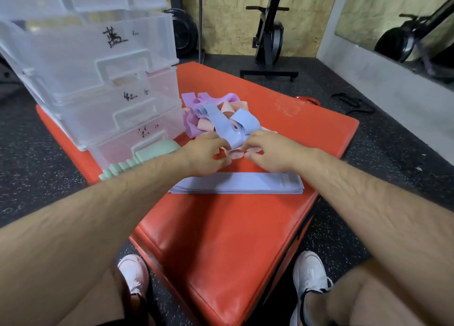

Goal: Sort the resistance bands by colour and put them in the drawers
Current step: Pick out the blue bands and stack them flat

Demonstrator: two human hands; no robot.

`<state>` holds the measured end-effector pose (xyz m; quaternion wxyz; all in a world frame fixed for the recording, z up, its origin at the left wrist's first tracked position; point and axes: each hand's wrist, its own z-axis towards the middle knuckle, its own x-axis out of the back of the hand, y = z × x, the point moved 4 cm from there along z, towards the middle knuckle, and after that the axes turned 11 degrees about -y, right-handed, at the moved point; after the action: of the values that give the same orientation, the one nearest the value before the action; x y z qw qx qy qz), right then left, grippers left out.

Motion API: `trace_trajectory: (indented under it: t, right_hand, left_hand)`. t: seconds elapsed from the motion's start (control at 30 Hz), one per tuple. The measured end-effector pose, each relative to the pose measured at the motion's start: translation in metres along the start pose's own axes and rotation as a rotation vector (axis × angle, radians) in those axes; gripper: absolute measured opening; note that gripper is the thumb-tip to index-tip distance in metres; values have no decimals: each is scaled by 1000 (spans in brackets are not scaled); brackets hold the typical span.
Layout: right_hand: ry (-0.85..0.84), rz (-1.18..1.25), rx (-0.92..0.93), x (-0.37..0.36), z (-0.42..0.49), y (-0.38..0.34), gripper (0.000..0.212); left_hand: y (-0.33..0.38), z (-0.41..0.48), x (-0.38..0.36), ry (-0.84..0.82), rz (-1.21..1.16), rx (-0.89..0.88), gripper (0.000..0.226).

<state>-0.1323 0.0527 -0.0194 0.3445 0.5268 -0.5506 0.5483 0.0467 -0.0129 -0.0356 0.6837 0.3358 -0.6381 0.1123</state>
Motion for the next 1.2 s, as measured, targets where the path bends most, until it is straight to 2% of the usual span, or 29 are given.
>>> trace_trajectory:
  t: [0.13, 0.27, 0.43, 0.53, 0.63, 0.87, 1.03, 1.2]
  right_hand:
    - [16, 15, -46, 1, 30, -3, 19]
    - [-9, 62, -106, 2, 45, -3, 22]
    - [-59, 106, -177, 2, 51, 2, 23]
    - [-16, 333, -193, 9, 51, 3, 20]
    - [88, 630, -167, 29, 46, 2, 28]
    - [334, 926, 26, 74, 25, -10, 32]
    - [427, 1004, 99, 89, 17, -19, 35]
    - [391, 993, 94, 84, 13, -27, 49]
  left_hand:
    - [11, 21, 4, 41, -32, 15, 66]
    - [8, 40, 2, -2, -67, 64, 47]
    - [3, 44, 4, 7, -144, 117, 47]
    - [-1, 45, 9, 4, -217, 136, 41]
    - [-7, 46, 28, 146, -358, 178, 35]
    - [-2, 29, 66, 400, -832, 160, 39]
    - [6, 19, 78, 530, -930, 99, 36]
    - [12, 6, 97, 666, -1055, -14, 32]
